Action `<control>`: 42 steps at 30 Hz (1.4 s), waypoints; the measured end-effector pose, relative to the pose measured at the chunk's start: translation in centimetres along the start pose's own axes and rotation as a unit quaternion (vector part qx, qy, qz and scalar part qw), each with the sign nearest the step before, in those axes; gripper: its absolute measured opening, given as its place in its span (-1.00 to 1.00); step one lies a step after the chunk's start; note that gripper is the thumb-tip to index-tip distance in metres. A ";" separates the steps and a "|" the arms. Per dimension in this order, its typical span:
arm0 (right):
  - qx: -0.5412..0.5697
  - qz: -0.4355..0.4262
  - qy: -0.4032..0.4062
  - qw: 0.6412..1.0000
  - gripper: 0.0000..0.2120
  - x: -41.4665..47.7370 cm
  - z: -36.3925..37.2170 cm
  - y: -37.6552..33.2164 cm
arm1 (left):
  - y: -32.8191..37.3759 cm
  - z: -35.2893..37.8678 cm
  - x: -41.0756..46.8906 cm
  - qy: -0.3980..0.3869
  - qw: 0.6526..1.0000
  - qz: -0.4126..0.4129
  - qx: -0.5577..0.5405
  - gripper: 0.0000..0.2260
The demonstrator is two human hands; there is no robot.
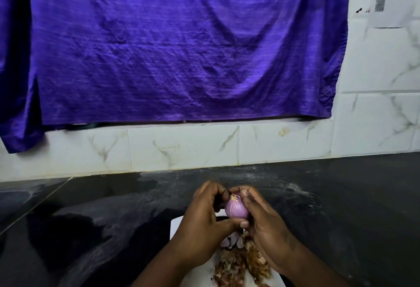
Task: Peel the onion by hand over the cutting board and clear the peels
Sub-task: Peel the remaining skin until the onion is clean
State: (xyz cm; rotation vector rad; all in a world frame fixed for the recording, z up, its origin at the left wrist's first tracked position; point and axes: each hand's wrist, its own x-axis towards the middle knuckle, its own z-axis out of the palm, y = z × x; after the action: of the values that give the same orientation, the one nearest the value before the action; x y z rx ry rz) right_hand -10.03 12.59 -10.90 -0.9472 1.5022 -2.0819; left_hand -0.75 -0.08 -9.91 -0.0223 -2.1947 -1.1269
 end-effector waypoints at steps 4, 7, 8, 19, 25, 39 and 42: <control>0.018 0.005 0.000 1.000 -0.63 -0.1 0.1 0.0 | 0.2 -0.2 0.0 -0.018 0.999 0.026 0.029 -0.66; 0.050 0.010 0.004 0.999 -0.73 -0.1 0.2 0.3 | 0.4 -0.3 -0.1 -0.023 0.997 0.050 0.052 -0.67; 0.064 0.013 0.004 0.998 -0.77 -0.1 0.2 0.3 | 0.5 -0.3 -0.1 -0.021 0.996 0.060 0.065 -0.67; 0.020 -0.029 0.016 0.999 -0.64 0.2 -0.5 0.3 | 0.6 0.3 0.0 0.055 0.997 0.051 0.003 -0.71; 0.033 -0.019 -0.011 0.999 -0.61 0.0 -0.6 -0.1 | 0.2 0.1 0.4 0.088 0.994 0.001 -0.059 -0.79; -0.071 -0.051 -0.029 0.996 -0.45 -0.5 -0.6 -1.2 | -0.1 -0.7 0.5 0.020 0.979 -0.081 -0.185 -0.86; -0.035 -0.048 -0.010 0.998 -0.36 -0.2 -0.8 -1.0 | -0.1 -0.5 0.3 -0.010 0.992 -0.033 -0.123 -0.87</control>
State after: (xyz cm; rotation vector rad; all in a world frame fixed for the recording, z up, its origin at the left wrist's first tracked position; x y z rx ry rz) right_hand -10.43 13.56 -10.17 -1.0843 1.5575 -2.0903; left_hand -0.77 -0.59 -9.57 -0.0693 -2.0750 -1.4340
